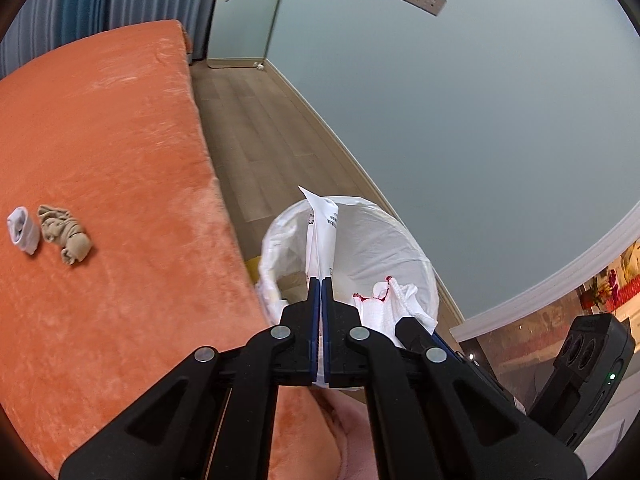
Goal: Collect trash
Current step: 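Carry the hotel packet and white glove over the trash bin with both tools, then open both tools to drop the packet and glove into the bin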
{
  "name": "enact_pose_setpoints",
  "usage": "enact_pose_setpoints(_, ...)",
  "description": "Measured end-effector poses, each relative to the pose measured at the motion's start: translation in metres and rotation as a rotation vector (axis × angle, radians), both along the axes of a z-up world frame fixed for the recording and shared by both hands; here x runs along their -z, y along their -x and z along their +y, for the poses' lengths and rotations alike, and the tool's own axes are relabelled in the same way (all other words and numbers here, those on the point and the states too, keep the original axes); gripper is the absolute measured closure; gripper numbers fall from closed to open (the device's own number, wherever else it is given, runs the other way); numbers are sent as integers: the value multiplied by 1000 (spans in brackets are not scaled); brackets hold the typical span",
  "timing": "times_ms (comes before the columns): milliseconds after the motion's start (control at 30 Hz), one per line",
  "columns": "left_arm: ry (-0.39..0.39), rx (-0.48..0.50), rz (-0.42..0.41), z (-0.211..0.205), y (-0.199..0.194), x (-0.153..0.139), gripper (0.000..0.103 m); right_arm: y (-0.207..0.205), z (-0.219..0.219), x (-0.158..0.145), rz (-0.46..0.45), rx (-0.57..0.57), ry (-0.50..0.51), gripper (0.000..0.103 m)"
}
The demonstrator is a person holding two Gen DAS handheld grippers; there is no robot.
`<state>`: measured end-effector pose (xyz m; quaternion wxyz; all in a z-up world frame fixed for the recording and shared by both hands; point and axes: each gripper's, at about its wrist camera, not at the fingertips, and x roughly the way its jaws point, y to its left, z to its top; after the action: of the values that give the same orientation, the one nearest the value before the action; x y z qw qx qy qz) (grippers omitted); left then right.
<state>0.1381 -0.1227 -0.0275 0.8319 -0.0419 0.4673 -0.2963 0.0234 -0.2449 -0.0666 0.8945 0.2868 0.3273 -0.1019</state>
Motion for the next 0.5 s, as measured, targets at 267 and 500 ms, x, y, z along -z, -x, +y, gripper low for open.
enact_pose_setpoints(267,-2,58,8,-38,0,4,102,5,-27,5,-6,59,-6,97)
enact_pose_setpoints(500,-17,83,7,-54,-2,11,102,7,-38,7,-14,75,-12,97)
